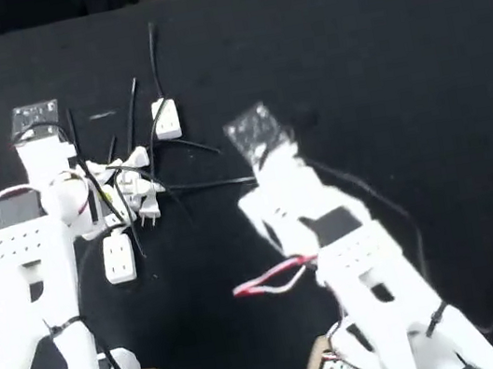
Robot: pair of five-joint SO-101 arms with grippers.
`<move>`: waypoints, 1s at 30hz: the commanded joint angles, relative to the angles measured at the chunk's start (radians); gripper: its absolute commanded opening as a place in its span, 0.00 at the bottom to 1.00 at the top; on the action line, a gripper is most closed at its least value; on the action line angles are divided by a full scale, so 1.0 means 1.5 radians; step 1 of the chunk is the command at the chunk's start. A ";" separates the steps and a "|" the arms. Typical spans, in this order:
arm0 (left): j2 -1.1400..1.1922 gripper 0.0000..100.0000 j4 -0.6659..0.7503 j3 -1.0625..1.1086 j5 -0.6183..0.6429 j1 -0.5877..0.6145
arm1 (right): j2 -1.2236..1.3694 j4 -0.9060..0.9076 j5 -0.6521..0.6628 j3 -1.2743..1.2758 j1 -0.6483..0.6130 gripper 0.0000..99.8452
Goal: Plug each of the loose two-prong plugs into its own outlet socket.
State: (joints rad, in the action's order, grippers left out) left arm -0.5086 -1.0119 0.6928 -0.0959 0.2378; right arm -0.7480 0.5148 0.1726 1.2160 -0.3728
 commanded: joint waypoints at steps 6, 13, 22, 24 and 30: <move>-0.001 0.22 0.162 0.056 0.048 -0.039 | -0.033 -0.060 0.000 0.025 -0.030 0.18; 0.051 0.22 0.198 0.073 0.045 -0.026 | -0.033 -0.059 0.000 0.028 -0.029 0.18; 0.260 0.21 0.091 -0.079 0.035 0.061 | -0.031 -0.059 0.001 0.030 -0.028 0.18; 0.285 0.21 0.060 -0.114 0.000 0.093 | -0.031 -0.059 0.001 0.030 -0.028 0.18; 0.318 0.21 0.041 -0.158 -0.097 0.200 | -0.032 -0.059 0.001 0.030 -0.027 0.18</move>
State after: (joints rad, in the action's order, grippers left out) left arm -0.0345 -0.9459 0.5117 -0.1680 0.4542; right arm -0.7633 0.4503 0.1726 1.2589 -0.4020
